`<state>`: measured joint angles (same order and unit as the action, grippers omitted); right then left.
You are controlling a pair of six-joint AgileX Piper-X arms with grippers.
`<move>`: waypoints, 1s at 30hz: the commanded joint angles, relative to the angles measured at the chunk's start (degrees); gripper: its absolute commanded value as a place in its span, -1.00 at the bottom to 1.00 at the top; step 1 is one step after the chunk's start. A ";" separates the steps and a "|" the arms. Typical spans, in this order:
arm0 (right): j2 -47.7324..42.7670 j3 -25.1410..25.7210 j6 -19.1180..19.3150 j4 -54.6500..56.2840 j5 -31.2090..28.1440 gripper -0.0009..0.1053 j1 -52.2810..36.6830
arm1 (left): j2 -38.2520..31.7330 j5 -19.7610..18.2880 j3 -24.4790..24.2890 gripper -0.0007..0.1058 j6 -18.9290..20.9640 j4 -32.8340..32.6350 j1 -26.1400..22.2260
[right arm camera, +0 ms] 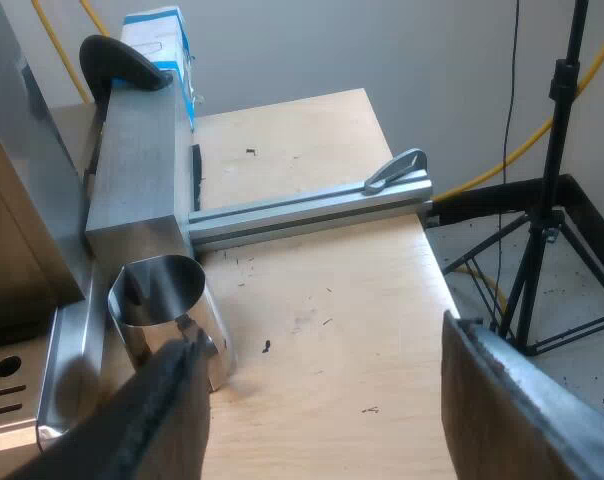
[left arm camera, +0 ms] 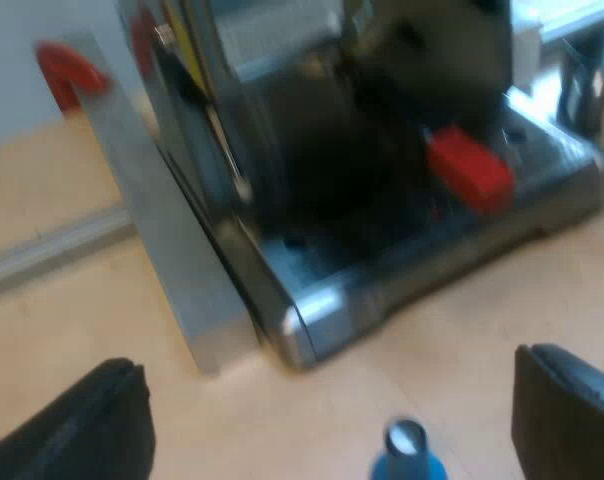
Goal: Put the handle in the coffee machine
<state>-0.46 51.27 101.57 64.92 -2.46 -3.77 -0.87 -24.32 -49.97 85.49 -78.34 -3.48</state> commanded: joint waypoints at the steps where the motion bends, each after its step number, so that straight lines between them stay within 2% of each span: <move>1: -2.75 0.45 0.62 -0.38 -0.29 0.03 -0.04 | -7.70 2.78 0.33 0.41 3.67 3.50 0.43; 4: -2.75 0.45 0.72 -0.38 -0.29 0.03 -0.04 | -7.60 4.05 0.62 0.41 6.01 4.11 0.43; 5: -2.75 0.45 0.72 -0.38 -0.29 0.03 -0.04 | -7.63 6.86 1.71 0.41 9.20 5.59 1.02; 8: -2.65 0.45 3.35 -0.38 0.13 0.03 -0.04 | -7.63 10.33 3.54 0.41 9.57 7.37 1.00; 10: -2.65 0.02 5.74 -0.38 1.33 0.03 -0.04 | -7.63 14.44 4.99 0.41 9.57 8.06 1.00; 12: -2.65 -0.75 5.81 -0.71 2.93 0.03 -0.04 | -7.63 17.17 5.83 0.41 9.88 8.19 1.00; 13: -2.65 -1.40 5.81 -0.85 5.10 0.03 -0.04 | -7.63 19.63 6.65 0.41 11.36 8.36 1.00; 15: -2.65 -2.56 5.81 -0.81 8.20 0.03 -0.04 | -7.63 21.42 7.62 0.41 13.45 9.07 1.00; 19: -2.65 -5.86 5.81 -0.81 10.91 0.03 -0.04 | -7.57 21.64 9.68 0.41 13.64 11.21 1.00; 23: -2.65 -10.66 5.45 -0.81 10.90 0.03 -0.04 | -7.57 21.49 12.24 0.41 13.64 13.64 2.01; 30: -2.54 -18.66 4.96 -0.81 10.90 0.03 -0.04 | -7.57 21.49 15.21 0.41 12.76 14.06 3.02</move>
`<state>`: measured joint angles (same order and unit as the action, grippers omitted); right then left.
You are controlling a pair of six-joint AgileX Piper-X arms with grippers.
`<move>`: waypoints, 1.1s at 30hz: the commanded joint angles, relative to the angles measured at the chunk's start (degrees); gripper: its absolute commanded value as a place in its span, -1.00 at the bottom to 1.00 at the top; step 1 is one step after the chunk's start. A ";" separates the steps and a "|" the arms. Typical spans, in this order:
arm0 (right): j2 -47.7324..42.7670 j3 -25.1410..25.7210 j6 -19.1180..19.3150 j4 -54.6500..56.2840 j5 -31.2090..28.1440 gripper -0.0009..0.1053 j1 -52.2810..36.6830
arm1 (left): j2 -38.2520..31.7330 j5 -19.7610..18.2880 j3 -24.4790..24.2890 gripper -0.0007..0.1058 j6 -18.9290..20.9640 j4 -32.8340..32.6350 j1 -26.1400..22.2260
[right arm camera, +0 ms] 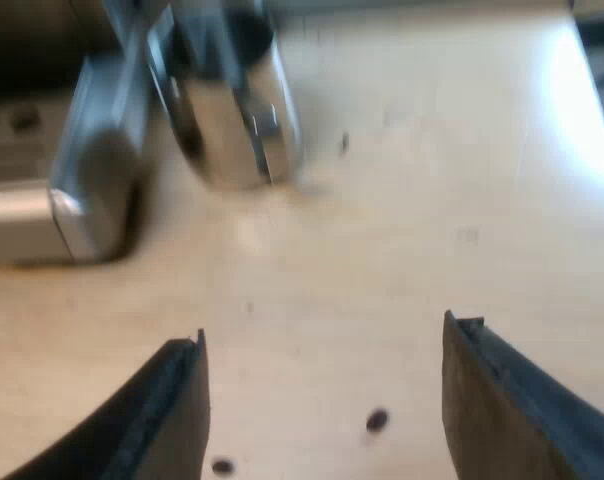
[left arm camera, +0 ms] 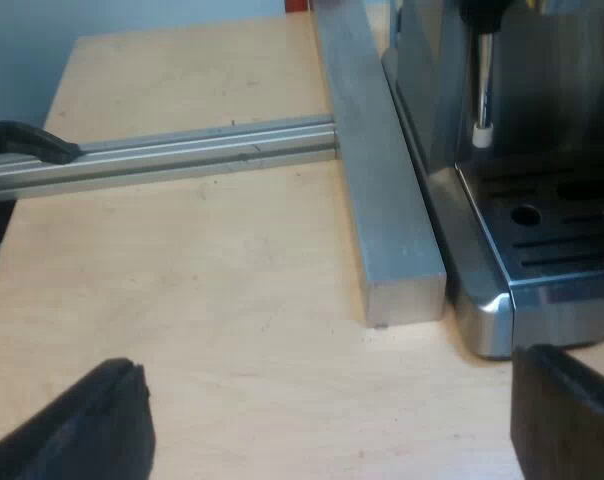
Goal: Put the handle in the coffee machine
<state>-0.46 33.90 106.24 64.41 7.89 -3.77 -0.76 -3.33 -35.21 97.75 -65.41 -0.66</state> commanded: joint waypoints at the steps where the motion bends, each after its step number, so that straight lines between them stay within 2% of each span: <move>1: -2.54 -1.68 0.29 -0.44 0.55 0.03 -0.04 | -7.68 0.50 0.75 0.41 0.50 1.13 0.20; 7: -2.43 -2.70 0.14 -3.34 0.20 0.03 -0.04 | -7.60 0.50 3.58 0.41 0.50 1.24 0.20; 33: -2.43 -2.70 -0.19 -3.34 0.15 0.03 -0.04 | -7.46 0.50 3.53 0.41 0.50 1.17 0.20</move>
